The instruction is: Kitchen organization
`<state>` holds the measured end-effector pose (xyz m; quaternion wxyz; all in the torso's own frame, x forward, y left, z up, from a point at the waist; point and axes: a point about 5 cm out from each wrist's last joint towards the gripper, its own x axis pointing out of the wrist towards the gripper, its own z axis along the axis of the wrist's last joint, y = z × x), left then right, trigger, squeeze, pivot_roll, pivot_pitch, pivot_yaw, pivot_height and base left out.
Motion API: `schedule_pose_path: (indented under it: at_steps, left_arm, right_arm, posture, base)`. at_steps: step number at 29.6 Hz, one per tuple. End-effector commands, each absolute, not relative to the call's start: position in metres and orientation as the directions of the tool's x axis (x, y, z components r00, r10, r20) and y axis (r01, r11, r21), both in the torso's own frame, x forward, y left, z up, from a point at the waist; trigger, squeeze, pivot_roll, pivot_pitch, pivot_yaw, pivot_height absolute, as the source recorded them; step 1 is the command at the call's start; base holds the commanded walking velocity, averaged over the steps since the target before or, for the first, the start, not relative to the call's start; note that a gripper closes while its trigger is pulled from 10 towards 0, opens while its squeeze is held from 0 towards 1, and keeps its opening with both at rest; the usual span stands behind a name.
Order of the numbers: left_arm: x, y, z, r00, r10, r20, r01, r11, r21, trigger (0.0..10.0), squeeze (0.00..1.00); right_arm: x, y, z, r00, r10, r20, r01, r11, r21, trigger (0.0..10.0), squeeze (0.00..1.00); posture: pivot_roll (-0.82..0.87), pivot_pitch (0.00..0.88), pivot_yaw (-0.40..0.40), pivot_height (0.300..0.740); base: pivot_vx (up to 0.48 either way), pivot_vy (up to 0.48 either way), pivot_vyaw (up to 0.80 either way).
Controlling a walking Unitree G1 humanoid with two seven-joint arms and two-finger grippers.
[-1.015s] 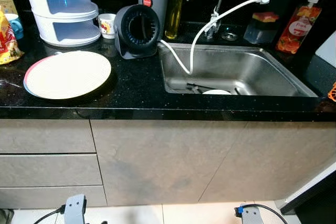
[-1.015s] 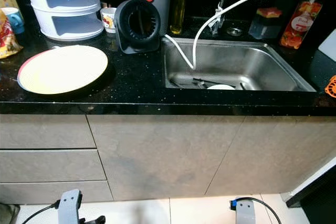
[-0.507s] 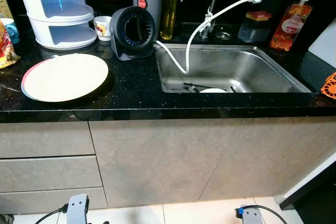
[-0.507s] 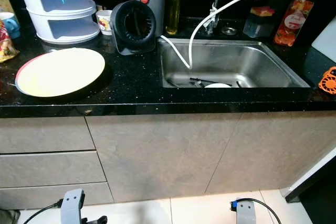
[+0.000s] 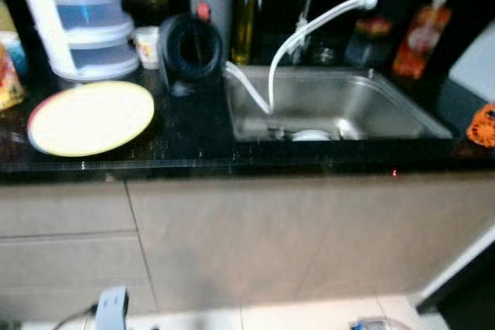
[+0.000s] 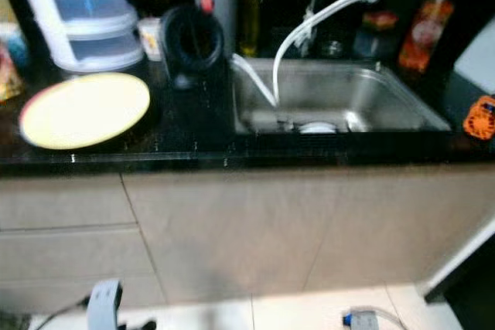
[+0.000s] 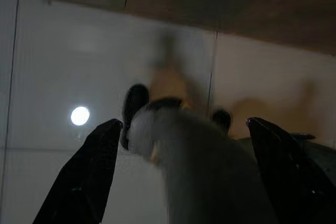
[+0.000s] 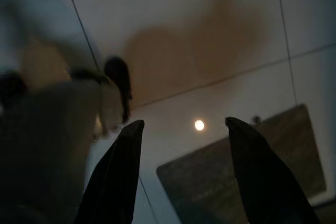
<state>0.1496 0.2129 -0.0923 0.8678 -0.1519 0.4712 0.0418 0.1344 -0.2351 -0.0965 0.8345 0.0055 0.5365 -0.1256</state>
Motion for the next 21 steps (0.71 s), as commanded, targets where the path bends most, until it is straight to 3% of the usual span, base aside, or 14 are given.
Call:
schedule_pose_path:
  at_steps: [1, 21]
  left_arm:
    - [0.1536, 0.2138, -0.0908, 0.556, -0.064, -0.829, -0.214, 0.952, -0.217, 10.0, 0.00]
    - [0.1453, 0.2211, -0.0928, 0.528, -0.040, -0.848, -0.197, 0.966, -0.168, 10.0, 0.00]
  right_arm:
    - [0.1302, -0.2337, -0.0983, 0.381, -0.198, -0.903, 0.212, 0.970, -0.122, 10.0, 0.00]
    - [0.1307, -0.2333, -0.0982, 0.383, -0.188, -0.904, 0.180, 0.975, -0.127, 10.0, 0.00]
  posture:
    - [0.10, 0.000, -0.049, 0.740]
    - [0.10, 0.000, -0.050, 0.740]
  base:
    - [0.000, 0.000, 0.00]
    - [0.000, 0.000, 0.00]
